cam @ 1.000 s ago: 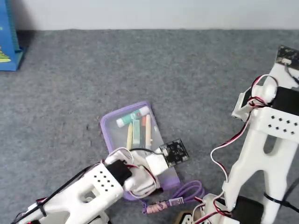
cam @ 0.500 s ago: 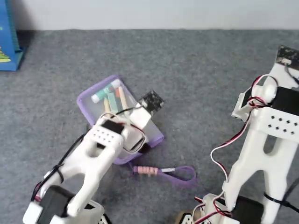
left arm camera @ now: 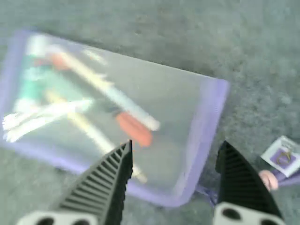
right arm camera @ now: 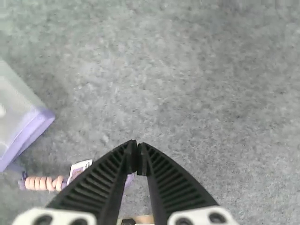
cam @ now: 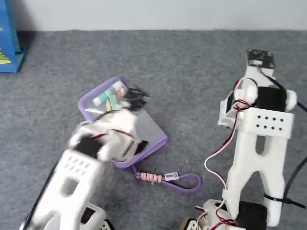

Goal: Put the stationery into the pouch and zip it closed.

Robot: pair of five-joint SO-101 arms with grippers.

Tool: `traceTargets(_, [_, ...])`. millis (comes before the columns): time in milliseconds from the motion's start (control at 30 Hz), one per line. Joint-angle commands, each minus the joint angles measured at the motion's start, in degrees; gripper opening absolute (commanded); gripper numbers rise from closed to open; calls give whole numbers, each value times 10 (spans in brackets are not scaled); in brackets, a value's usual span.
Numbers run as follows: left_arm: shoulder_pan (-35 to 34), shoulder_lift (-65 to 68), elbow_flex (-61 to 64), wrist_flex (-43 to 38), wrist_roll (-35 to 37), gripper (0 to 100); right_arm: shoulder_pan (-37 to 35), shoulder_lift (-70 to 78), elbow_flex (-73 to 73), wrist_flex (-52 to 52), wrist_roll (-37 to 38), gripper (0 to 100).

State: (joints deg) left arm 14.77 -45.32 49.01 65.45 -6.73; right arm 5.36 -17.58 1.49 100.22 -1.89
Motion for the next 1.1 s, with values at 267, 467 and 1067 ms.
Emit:
traceTargets(267, [-179, -178, 2, 135, 18, 278, -223, -15, 201, -158, 48, 13])
traceTargets(467, [-258, -178, 10, 135, 18, 278, -318, -16, 246, -170, 73, 116])
traceTargets(1067, [-327, -178, 28, 138, 2, 278, -558, -15, 374, -284, 76, 155])
